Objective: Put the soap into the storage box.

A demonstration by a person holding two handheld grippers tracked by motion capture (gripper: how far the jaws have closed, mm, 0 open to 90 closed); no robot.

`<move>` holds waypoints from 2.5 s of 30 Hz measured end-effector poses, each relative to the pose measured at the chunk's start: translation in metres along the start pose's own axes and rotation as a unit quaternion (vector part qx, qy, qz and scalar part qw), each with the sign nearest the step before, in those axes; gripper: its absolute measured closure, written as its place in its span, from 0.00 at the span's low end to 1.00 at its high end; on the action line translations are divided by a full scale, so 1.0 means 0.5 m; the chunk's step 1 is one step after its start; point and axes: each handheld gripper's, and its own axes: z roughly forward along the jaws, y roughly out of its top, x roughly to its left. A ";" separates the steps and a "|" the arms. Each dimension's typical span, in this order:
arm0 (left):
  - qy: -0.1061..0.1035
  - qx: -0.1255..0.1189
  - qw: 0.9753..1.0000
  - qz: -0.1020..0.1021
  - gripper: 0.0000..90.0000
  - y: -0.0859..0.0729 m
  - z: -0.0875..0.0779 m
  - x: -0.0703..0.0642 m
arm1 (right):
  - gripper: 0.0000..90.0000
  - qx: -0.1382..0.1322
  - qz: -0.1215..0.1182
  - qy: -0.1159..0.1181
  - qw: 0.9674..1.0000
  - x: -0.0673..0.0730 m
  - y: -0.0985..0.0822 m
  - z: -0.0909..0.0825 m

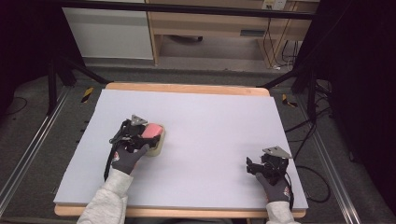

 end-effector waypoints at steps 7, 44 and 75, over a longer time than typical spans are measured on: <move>0.008 0.011 1.000 -0.002 0.41 -0.001 0.019 0.008 | 0.07 0.000 0.001 0.000 1.000 0.000 0.000 0.000; 0.027 0.041 0.999 -0.014 0.41 -0.025 0.063 0.026 | 0.07 0.001 0.004 -0.001 1.000 0.000 -0.001 0.001; 0.008 -0.003 1.000 -0.018 0.35 -0.015 0.006 0.031 | 0.07 -0.002 0.006 -0.002 1.000 -0.002 0.000 -0.003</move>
